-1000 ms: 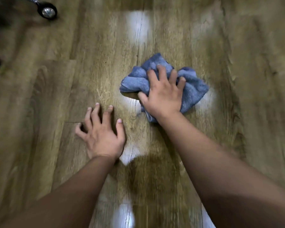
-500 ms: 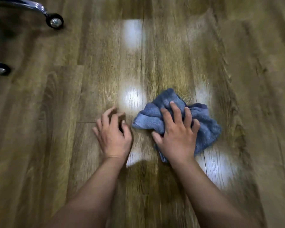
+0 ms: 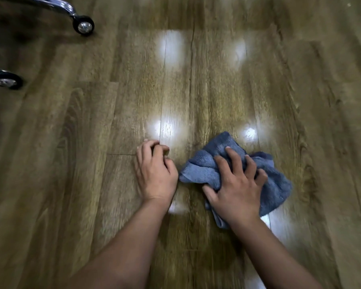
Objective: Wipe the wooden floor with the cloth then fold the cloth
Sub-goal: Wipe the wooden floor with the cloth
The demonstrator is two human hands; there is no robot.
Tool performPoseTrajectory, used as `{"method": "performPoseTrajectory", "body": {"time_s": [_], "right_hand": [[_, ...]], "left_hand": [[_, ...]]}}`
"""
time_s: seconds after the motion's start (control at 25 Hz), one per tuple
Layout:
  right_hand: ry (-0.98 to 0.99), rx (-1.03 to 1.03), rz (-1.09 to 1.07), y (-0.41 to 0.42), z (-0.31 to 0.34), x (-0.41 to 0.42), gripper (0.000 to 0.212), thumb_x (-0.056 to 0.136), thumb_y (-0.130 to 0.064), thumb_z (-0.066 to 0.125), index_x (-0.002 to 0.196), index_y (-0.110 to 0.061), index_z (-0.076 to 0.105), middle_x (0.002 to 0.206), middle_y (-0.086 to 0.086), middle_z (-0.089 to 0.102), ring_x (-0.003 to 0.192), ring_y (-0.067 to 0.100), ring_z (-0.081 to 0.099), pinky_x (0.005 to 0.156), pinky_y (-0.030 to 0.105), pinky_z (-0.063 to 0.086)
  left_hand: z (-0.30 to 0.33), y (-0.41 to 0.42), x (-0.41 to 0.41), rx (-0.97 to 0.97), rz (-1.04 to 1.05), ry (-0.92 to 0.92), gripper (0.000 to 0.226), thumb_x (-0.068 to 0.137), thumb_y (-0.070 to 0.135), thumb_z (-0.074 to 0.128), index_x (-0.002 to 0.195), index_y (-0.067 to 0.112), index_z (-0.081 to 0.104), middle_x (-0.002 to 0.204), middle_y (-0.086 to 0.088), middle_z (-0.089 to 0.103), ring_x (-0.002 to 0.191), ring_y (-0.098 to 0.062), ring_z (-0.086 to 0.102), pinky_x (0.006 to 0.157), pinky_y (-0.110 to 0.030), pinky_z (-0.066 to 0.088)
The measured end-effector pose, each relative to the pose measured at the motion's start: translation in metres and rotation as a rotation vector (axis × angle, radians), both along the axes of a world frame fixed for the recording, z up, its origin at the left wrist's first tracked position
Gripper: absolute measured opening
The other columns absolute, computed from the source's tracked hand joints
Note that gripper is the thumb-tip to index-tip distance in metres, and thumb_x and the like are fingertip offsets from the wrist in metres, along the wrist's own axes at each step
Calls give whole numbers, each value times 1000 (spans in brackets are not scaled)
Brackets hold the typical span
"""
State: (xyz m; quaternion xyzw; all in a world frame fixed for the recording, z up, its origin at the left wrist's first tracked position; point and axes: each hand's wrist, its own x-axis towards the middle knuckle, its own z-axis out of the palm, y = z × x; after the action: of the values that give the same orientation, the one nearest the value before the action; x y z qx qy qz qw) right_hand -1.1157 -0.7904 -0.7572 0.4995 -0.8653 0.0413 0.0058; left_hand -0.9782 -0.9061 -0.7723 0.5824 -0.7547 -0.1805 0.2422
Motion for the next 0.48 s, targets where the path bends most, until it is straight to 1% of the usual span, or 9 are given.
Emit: {"method": "performPoseTrajectory", "body": {"time_s": [0.08, 0.24, 0.32, 0.4, 0.48], "right_hand": [[7, 4, 29, -21, 3, -13, 75, 69, -67, 52, 133, -28, 52, 148, 3, 45, 128, 43, 37, 96, 56, 28], [-17, 16, -13, -102, 4, -51, 71, 72, -67, 47, 132, -30, 46, 148, 2, 40, 125, 41, 37, 99, 58, 28], [-4, 4, -37, -126, 1, -59, 68, 73, -65, 49, 131, -30, 44, 147, 2, 39, 123, 40, 37, 99, 57, 27], [-2, -5, -33, -119, -2, -55, 70, 74, -62, 55, 135, -31, 43, 151, 0, 37, 126, 40, 36, 99, 54, 26], [-26, 0, 7, -86, 2, -42, 75, 74, -61, 59, 140, -31, 42, 155, -2, 35, 133, 39, 34, 100, 53, 27]], "left_hand": [[-1, -2, -1, 6, -2, -79, 29, 78, 22, 45, 100, 18, 64, 121, -4, 55, 123, -27, 47, 103, -45, 40], [-3, -1, -4, 13, -14, -188, 43, 78, 27, 43, 115, 22, 64, 132, -2, 52, 134, -26, 41, 109, -46, 34], [-4, -2, -4, 5, -9, -244, 44, 77, 29, 42, 116, 26, 63, 133, -1, 52, 134, -25, 41, 108, -49, 32], [-4, -4, -4, -6, -2, -296, 43, 75, 31, 43, 114, 28, 62, 132, -1, 54, 131, -26, 45, 104, -51, 31], [-3, -4, -5, -10, -16, -328, 42, 75, 30, 45, 113, 27, 63, 131, -3, 55, 126, -27, 47, 100, -51, 31]]}}
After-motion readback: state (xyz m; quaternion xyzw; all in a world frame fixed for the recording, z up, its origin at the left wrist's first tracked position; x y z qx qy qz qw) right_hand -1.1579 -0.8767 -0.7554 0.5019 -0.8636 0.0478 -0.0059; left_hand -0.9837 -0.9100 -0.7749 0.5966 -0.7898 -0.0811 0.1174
